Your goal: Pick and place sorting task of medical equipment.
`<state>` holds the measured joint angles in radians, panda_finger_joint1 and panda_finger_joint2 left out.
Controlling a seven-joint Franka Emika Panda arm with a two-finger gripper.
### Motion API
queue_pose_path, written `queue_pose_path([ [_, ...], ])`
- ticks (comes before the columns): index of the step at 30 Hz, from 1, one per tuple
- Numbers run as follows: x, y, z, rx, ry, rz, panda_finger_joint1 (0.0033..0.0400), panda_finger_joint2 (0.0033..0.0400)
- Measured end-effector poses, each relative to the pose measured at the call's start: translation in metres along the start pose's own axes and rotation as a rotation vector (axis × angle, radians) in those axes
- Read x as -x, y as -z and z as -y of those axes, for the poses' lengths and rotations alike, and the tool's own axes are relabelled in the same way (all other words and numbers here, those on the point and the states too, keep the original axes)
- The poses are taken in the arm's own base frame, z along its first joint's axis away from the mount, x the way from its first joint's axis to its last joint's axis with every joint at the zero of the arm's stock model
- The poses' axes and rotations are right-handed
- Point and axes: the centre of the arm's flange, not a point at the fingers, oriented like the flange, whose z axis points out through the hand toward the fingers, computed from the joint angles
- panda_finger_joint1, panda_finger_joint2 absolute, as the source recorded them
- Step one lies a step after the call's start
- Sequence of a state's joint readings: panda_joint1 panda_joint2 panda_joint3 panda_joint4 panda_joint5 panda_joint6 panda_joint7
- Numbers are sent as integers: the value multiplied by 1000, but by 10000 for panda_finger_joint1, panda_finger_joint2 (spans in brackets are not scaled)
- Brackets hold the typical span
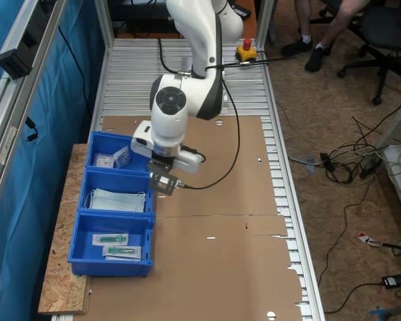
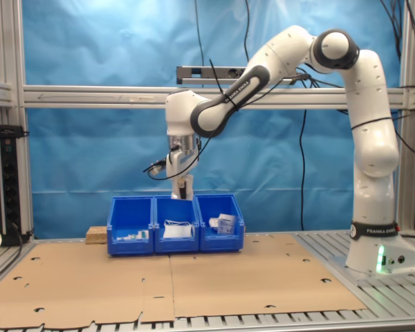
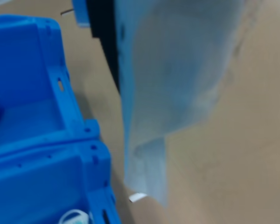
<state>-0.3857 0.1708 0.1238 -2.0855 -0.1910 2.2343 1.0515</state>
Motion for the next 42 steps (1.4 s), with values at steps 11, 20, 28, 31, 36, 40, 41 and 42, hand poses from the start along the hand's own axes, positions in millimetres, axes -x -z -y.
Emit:
queue_pose_path([
  [11, -30, -22, -74, 60, -124, 33, 59, 59],
  [20, -43, -42, -109, 96, -187, 64, 59, 59],
  [28, -46, -50, -121, 110, -209, 76, 59, 59],
  [31, -47, -50, -123, 111, -213, 76, 59, 59],
  [36, -48, -50, -123, 109, -215, 75, 59, 59],
  [40, -48, -50, -124, 106, -217, 75, 59, 59],
  [41, -48, -50, -124, 106, -218, 75, 59, 59],
  [42, -49, -49, -124, 105, -218, 75, 59, 59],
])
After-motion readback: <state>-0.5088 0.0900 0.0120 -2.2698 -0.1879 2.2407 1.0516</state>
